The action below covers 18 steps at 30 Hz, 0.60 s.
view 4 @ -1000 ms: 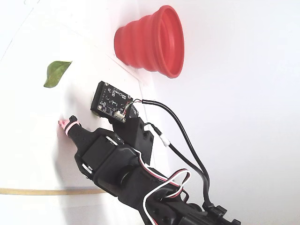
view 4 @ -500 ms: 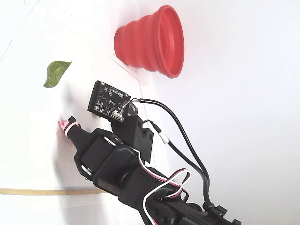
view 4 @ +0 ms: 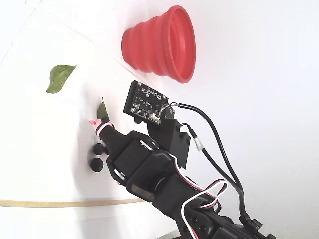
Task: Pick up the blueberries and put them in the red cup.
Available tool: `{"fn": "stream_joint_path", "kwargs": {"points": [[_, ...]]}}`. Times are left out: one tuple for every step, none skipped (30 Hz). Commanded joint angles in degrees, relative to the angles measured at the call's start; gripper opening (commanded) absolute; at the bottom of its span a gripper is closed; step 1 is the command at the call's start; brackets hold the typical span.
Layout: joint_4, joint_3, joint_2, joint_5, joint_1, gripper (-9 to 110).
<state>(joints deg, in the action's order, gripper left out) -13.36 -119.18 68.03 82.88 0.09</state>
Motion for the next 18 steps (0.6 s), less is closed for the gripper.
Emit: {"fn": "stream_joint_path", "kwargs": {"points": [[-1.32, 1.85, 8.35, 1.14, 2.64, 11], [-1.32, 2.02, 8.53, 1.49, 2.81, 11], [-1.32, 2.11, 8.79, 1.93, 3.08, 11], [-1.32, 2.20, 9.05, 2.20, 3.34, 11], [-1.32, 2.37, 9.14, 2.64, 3.52, 11], [-1.32, 2.64, 9.14, 2.99, 3.69, 11], [-1.32, 2.99, 9.32, 3.34, 4.04, 11], [-1.32, 3.43, 9.32, 3.78, 4.22, 11], [-1.32, 3.87, 9.32, 4.04, 4.39, 11], [-1.32, 4.13, 9.49, 4.31, 4.66, 11], [-1.32, 4.13, 9.84, 4.57, 4.83, 11], [-1.32, 4.31, 10.02, 5.01, 5.01, 11], [-1.67, 4.39, 10.11, 5.36, 5.10, 11], [-2.02, 4.66, 10.20, 5.63, 5.27, 11], [-2.02, 5.01, 10.20, 5.98, 5.45, 11], [-2.20, 5.36, 10.20, 6.24, 5.62, 11], [-2.55, 5.54, 10.28, 6.59, 5.80, 11], [-2.90, 5.71, 10.28, 7.03, 5.98, 11]]}}
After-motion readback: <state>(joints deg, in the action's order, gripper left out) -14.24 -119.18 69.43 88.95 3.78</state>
